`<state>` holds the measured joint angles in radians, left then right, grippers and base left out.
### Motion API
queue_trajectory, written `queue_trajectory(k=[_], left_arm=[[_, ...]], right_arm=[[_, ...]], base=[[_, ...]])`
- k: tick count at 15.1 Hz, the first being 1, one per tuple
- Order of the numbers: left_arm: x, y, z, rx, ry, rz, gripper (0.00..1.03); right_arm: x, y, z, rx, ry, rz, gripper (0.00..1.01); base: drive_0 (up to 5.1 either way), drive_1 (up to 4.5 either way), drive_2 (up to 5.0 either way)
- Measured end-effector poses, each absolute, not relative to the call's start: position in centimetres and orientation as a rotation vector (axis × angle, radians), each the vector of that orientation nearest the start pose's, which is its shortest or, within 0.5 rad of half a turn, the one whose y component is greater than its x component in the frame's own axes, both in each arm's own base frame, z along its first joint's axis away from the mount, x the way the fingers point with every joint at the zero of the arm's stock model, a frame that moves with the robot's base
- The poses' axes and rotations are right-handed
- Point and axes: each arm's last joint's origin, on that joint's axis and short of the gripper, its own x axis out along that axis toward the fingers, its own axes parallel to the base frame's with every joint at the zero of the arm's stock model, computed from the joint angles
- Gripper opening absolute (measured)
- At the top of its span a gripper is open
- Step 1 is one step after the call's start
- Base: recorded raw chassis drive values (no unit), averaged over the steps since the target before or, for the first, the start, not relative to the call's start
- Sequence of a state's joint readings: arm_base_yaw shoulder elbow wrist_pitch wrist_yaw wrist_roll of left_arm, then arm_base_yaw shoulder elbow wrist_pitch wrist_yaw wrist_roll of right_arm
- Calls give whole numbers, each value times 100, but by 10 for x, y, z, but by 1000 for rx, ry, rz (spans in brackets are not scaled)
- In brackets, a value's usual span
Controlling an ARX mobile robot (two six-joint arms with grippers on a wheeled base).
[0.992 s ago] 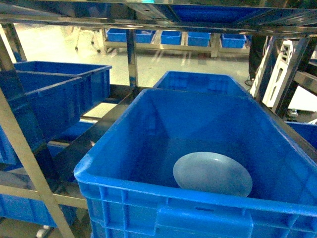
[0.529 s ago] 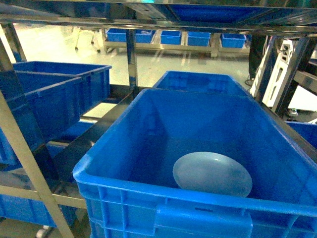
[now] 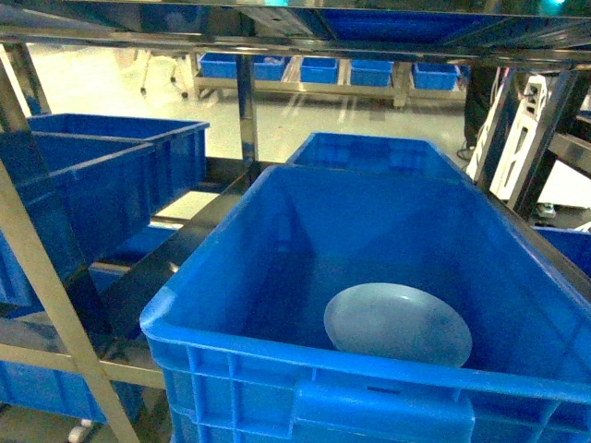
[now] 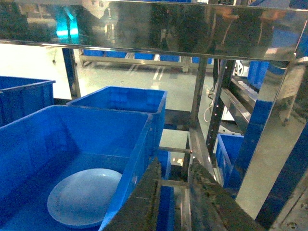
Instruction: Place blue tray on left shelf second layer neatly
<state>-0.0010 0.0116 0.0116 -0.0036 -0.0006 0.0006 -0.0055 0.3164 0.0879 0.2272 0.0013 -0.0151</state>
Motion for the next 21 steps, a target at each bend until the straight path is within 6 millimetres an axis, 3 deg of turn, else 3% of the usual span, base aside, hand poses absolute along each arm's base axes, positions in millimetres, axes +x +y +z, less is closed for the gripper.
queue_trajectory(k=[1,2,12,14,17,20,21], left_arm=[[98,0,166,1,4,0,98],[98,0,166,1,4,0,98],[98,0,166,1,4,0,98],[98,0,166,0,4,0,98],[98,0,166,1,4,0,98],[98,0,166,1,4,0,98],[98,0,166,1,4,0,98]], right_arm=[[116,-1,185,-14,-1,-7,5],[114,-1,182,-10,4,-7,2],[109,-1,173,-7,-16,-7,2],[97,-1,167,-6,2,-7,2],[97,-1,168,-6,-7,-6,56],[97,-1,168,-6,-7,-6,93],[97,-1,168,-6,-7,-6,98]], base=[[0,0,0],[0,0,0],[0,0,0],[0,0,0],[0,0,0],[0,0,0],[0,0,0]])
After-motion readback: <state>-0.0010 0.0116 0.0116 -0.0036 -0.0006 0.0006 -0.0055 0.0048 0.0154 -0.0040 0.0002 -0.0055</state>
